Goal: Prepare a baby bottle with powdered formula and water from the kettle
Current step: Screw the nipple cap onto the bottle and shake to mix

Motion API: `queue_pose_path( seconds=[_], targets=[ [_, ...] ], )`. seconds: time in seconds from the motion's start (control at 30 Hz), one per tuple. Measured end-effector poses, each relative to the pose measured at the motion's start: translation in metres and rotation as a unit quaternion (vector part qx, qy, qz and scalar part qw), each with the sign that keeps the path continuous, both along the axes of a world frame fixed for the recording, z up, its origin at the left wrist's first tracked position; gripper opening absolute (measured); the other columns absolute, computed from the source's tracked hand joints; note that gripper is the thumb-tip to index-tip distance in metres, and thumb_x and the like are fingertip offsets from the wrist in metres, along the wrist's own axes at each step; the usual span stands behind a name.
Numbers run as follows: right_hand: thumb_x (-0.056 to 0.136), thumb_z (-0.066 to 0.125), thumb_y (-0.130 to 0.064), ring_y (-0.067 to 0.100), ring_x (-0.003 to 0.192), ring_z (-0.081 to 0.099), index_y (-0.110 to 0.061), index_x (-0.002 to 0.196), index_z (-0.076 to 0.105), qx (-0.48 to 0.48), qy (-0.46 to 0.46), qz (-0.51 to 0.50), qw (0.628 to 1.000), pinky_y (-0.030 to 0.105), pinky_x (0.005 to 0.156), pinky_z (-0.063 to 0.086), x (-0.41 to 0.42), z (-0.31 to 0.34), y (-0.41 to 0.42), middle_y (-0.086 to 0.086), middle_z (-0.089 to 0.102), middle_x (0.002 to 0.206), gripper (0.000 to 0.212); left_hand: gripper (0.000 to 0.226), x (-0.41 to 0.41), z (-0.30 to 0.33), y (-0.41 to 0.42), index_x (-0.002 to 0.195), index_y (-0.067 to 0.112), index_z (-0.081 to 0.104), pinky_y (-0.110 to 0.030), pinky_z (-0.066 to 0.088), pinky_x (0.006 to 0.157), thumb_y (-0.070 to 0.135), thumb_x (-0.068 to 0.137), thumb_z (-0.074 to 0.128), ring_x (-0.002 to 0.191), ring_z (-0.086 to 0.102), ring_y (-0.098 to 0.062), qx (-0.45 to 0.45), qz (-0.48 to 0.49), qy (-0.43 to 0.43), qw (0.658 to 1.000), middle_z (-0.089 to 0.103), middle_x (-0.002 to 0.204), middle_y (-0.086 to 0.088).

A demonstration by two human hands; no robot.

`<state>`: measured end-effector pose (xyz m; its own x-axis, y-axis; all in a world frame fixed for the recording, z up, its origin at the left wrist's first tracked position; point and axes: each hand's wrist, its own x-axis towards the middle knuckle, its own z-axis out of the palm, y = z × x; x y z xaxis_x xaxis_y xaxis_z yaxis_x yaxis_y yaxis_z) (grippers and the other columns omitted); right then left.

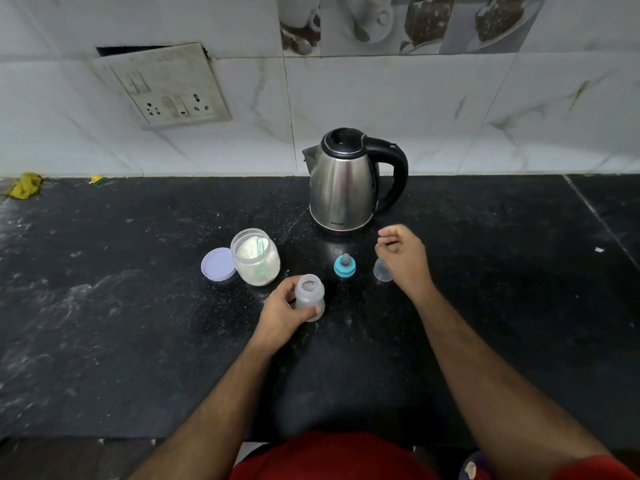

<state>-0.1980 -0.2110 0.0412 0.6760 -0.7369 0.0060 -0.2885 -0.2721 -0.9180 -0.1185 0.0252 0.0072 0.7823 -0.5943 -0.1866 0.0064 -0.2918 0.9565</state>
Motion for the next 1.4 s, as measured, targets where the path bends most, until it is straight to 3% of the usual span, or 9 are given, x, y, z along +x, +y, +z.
queue_pose_path(
  seconds=[0.13,0.23,0.37,0.5,0.73,0.9,1.03,1.17,1.4],
  targets=[
    [0.083,0.070,-0.004,0.020,0.078,0.066,-0.016,0.103,0.066,-0.041,0.046,0.030,0.998,0.016,0.075,0.047,-0.007,-0.019,0.025,0.002,0.067,0.101,0.024,0.056,-0.014,-0.009,0.014,0.110,0.033,0.063,-0.027,0.050,0.096,-0.001,0.070,0.083,0.105,0.066,-0.006,0.008,0.005,0.005,1.000,0.072,0.110,0.009],
    [0.082,0.073,-0.006,0.016,0.099,0.060,-0.015,0.113,0.065,-0.087,0.081,0.050,0.992,0.021,0.085,0.045,-0.009,-0.029,0.036,-0.005,0.060,0.109,0.033,0.056,-0.024,-0.014,0.021,0.111,0.032,0.063,-0.027,0.050,0.096,0.000,0.069,0.083,0.105,0.066,-0.006,0.001,0.008,0.010,1.000,0.073,0.108,0.012],
    [0.080,0.077,-0.015,0.020,0.118,0.054,-0.010,0.131,0.058,-0.143,0.131,0.070,0.979,0.031,0.101,0.044,0.005,-0.035,0.042,0.006,0.059,0.125,0.054,0.058,-0.032,-0.016,0.025,0.112,0.031,0.063,-0.022,0.048,0.096,0.001,0.068,0.086,0.107,0.066,-0.006,0.002,-0.003,0.008,1.000,0.072,0.110,0.013],
    [0.083,0.077,-0.025,0.026,0.121,0.055,-0.011,0.139,0.049,-0.147,0.207,0.089,0.963,0.034,0.099,0.044,0.029,-0.031,0.046,0.010,0.048,0.138,0.063,0.057,-0.037,-0.014,0.027,0.112,0.030,0.062,-0.016,0.047,0.093,0.001,0.069,0.086,0.103,0.065,0.000,0.004,-0.006,-0.002,1.000,0.071,0.108,0.014],
    [0.088,0.073,-0.031,0.028,0.109,0.062,-0.012,0.129,0.059,-0.208,0.310,0.115,0.920,0.035,0.088,0.050,0.047,-0.033,0.043,0.010,0.051,0.131,0.047,0.058,-0.035,-0.012,0.028,0.110,0.033,0.062,-0.014,0.047,0.092,-0.001,0.069,0.085,0.102,0.064,0.004,0.013,-0.015,-0.005,1.000,0.069,0.108,0.015],
    [0.088,0.071,-0.029,0.026,0.108,0.062,-0.012,0.125,0.062,-0.206,0.293,0.092,0.929,0.033,0.086,0.049,0.044,-0.024,0.045,0.009,0.055,0.129,0.042,0.057,-0.033,-0.015,0.029,0.109,0.034,0.062,-0.014,0.047,0.093,0.000,0.069,0.085,0.103,0.064,0.003,0.017,-0.019,-0.004,1.000,0.071,0.105,0.018],
    [0.087,0.068,-0.032,0.022,0.102,0.063,-0.015,0.119,0.065,-0.215,0.247,0.050,0.944,0.026,0.078,0.037,0.027,-0.013,0.050,0.006,0.060,0.120,0.036,0.054,-0.035,-0.013,0.030,0.111,0.029,0.061,-0.009,0.046,0.089,0.000,0.071,0.084,0.098,0.064,0.008,0.016,-0.030,-0.007,0.999,0.069,0.108,0.014],
    [0.078,0.077,-0.033,0.020,0.100,0.061,-0.018,0.112,0.069,-0.177,0.193,0.053,0.964,0.035,0.091,0.047,0.003,0.004,0.061,0.003,0.062,0.111,0.038,0.055,-0.034,-0.012,0.034,0.113,0.029,0.061,-0.013,0.046,0.091,0.003,0.071,0.084,0.102,0.064,0.004,0.018,-0.056,-0.008,0.998,0.069,0.110,0.013],
    [0.074,0.083,-0.027,0.011,0.095,0.057,-0.019,0.108,0.070,-0.125,0.154,0.090,0.976,0.026,0.078,0.045,-0.039,0.042,0.100,-0.003,0.061,0.109,0.037,0.056,-0.040,-0.014,0.046,0.117,0.029,0.061,-0.015,0.047,0.093,0.004,0.072,0.084,0.106,0.064,-0.001,0.012,-0.087,-0.016,0.996,0.069,0.111,0.014]
  ],
)
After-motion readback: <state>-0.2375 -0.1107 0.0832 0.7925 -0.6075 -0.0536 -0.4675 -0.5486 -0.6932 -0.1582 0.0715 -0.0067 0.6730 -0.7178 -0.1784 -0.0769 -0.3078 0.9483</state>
